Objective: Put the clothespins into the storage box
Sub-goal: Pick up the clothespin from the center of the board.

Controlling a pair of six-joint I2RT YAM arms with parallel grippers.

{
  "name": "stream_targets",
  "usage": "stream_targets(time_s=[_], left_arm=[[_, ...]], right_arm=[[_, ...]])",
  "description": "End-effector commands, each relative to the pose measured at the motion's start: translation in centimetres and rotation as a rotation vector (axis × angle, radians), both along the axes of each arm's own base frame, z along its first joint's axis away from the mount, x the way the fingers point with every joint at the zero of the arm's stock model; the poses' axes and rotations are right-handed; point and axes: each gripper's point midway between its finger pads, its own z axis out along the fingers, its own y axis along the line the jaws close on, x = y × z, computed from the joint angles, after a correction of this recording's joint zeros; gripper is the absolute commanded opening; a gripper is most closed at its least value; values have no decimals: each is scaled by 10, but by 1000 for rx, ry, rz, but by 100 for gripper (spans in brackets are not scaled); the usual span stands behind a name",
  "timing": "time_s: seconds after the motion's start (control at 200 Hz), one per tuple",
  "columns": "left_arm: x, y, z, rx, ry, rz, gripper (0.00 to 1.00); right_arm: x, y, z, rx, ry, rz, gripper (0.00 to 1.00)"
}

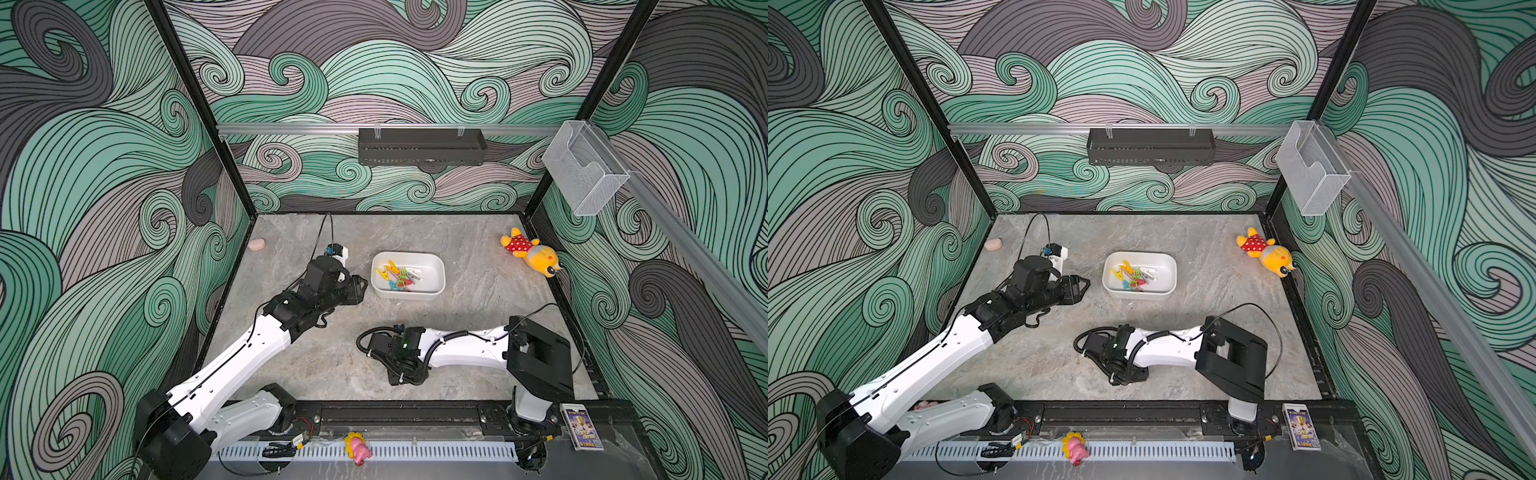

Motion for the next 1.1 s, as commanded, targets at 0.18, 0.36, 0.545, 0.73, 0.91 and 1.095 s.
stream_targets(time_s=[0.18,0.36,0.545,0.73,0.91,1.095], left_arm=[[5,1,-1,21,8,8,49],[6,1,-1,34,12,10,50],[10,5,6,63,-11,21,49],[15,9,11,92,-12,49,49],[17,21,8,103,-9,118,49],[15,36,7,136,-11,183,49]], right_arm=[[3,3,-4,4,19,6,45],[4,2,-6,14,24,5,39],[4,1,-4,38,17,7,29],[6,-6,10,78,-25,21,27],[13,-10,36,146,-83,73,25],[41,-25,72,217,-155,65,24]])
